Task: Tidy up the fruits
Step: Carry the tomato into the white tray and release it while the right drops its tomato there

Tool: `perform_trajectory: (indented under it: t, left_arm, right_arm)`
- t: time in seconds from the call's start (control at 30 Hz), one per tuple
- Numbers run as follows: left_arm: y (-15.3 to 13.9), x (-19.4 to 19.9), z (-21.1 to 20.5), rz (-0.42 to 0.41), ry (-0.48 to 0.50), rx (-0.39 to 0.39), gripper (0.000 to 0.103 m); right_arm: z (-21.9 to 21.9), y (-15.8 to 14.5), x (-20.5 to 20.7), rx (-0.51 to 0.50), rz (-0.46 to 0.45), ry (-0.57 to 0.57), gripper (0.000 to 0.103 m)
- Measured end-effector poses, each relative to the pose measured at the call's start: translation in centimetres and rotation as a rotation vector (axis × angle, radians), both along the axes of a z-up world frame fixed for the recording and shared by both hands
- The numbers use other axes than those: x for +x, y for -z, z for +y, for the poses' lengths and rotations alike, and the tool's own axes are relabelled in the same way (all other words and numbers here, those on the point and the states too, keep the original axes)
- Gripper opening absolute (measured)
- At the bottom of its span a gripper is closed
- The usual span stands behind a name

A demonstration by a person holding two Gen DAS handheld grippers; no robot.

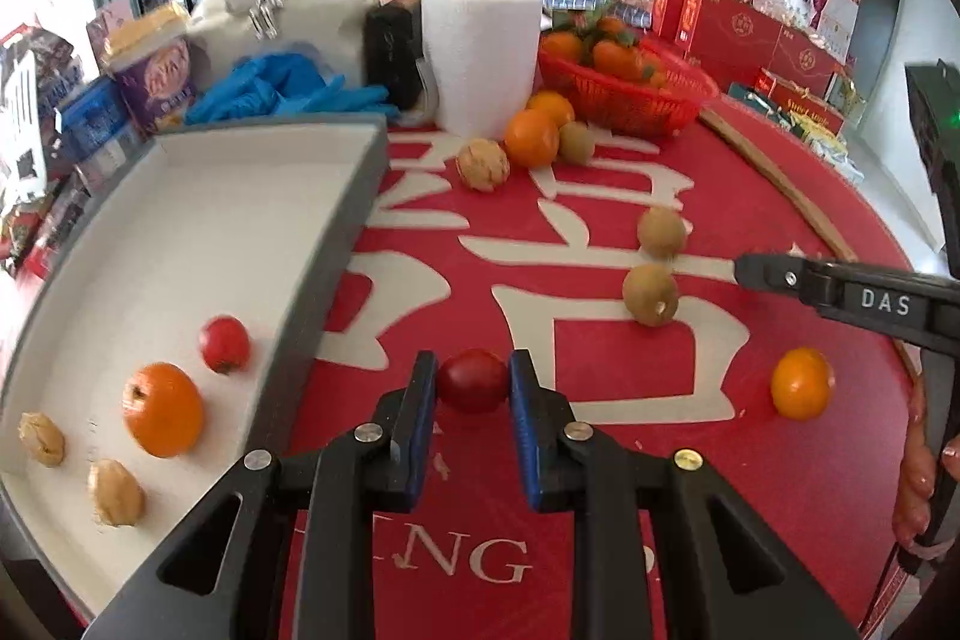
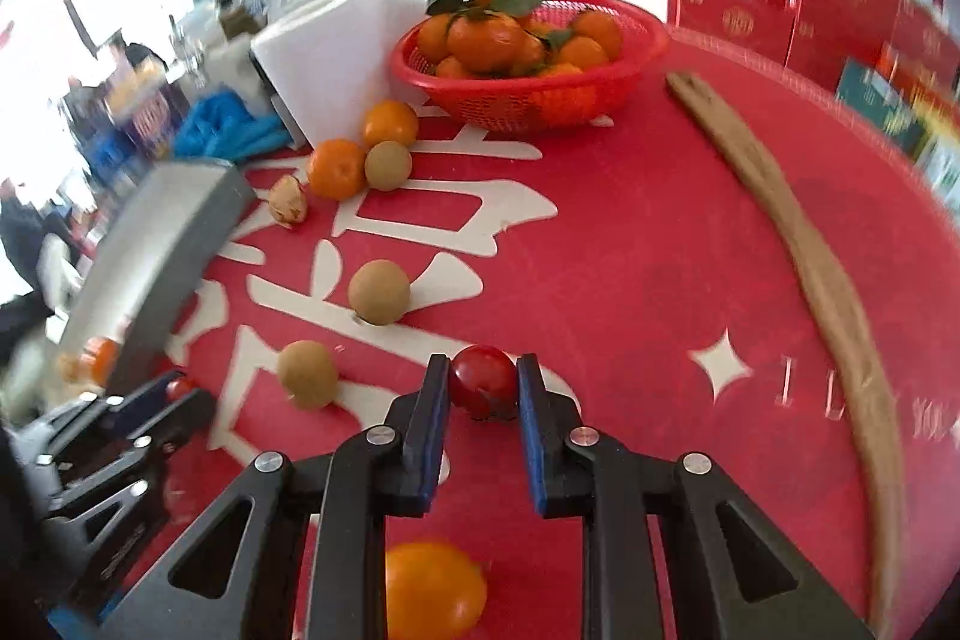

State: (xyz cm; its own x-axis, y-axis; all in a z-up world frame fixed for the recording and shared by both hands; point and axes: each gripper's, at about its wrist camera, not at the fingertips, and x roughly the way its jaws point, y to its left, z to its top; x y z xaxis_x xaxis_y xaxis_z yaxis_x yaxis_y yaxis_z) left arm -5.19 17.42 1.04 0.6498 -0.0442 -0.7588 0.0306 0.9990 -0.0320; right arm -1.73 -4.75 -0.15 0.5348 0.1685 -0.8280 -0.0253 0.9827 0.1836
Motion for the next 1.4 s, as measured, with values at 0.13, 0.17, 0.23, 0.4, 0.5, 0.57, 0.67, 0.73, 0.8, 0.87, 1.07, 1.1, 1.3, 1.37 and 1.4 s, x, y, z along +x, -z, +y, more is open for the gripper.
perform_trajectory:
  t: [0.13, 0.17, 0.23, 0.4, 0.5, 0.57, 0.67, 0.73, 0.8, 0.87, 1.07, 1.1, 1.3, 1.37, 1.4]
  left_arm:
    - [-1.5, -0.4, 0.9, -0.031, -0.009, -0.019, 0.026]
    - [-1.8, -0.6, 1.2, -0.036, -0.014, -0.021, 0.026]
    - [-2.2, -0.7, 1.8, -0.042, -0.025, -0.024, 0.026]
    - [-3.1, -1.3, 3.5, -0.062, -0.058, -0.023, 0.026]
    - [-3.4, -1.6, 4.5, -0.072, -0.075, -0.022, 0.026]
    - [-3.5, -1.8, 5.2, -0.078, -0.085, -0.021, 0.026]
    - [-3.6, -2.0, 6.2, -0.082, -0.101, -0.023, 0.026]
    - [-3.6, -2.2, 7.0, -0.086, -0.114, -0.023, 0.026]
    - [-3.6, -2.3, 7.6, -0.087, -0.125, -0.023, 0.026]
    - [-3.5, -2.4, 8.6, -0.087, -0.142, -0.027, 0.026]
    - [-3.1, -2.7, 11.3, -0.087, -0.194, -0.04, 0.026]
    - [-3.1, -2.7, 11.7, -0.086, -0.201, -0.04, 0.026]
    - [-2.6, -3.0, 14.0, -0.088, -0.246, -0.04, 0.026]
    - [-2.4, -3.1, 14.7, -0.086, -0.262, -0.044, 0.026]
    - [-2.3, -3.1, 15.1, -0.084, -0.269, -0.047, 0.026]
  right_arm:
    - [-1.6, -0.9, -0.5, 0.085, 0.012, 0.019, 0.023]
    - [-1.7, -1.1, -0.6, 0.098, 0.014, 0.022, 0.023]
    - [-1.6, -1.3, -0.8, 0.116, 0.016, 0.023, 0.023]
    - [-0.6, -1.9, -1.0, 0.129, 0.008, 0.006, 0.023]
    - [0.6, -2.5, -0.9, 0.123, -0.002, -0.018, 0.023]
    - [1.5, -2.8, -0.8, 0.117, -0.006, -0.035, 0.023]
    - [3.1, -3.2, -0.6, 0.111, -0.009, -0.063, 0.023]
    - [4.1, -3.4, -0.4, 0.105, -0.01, -0.08, 0.023]
    - [5.3, -3.6, -0.2, 0.101, -0.01, -0.099, 0.023]
    - [6.4, -3.7, 0.1, 0.097, -0.011, -0.118, 0.023]
    - [10.5, -4.2, 1.0, 0.082, -0.012, -0.187, 0.023]
    - [11.1, -4.2, 1.2, 0.08, -0.012, -0.197, 0.023]
    - [15.6, -4.7, 2.1, 0.059, -0.014, -0.266, 0.023]
    - [16.9, -4.8, 2.3, 0.048, -0.013, -0.285, 0.023]
    - [17.5, -4.8, 2.5, 0.043, -0.013, -0.295, 0.023]
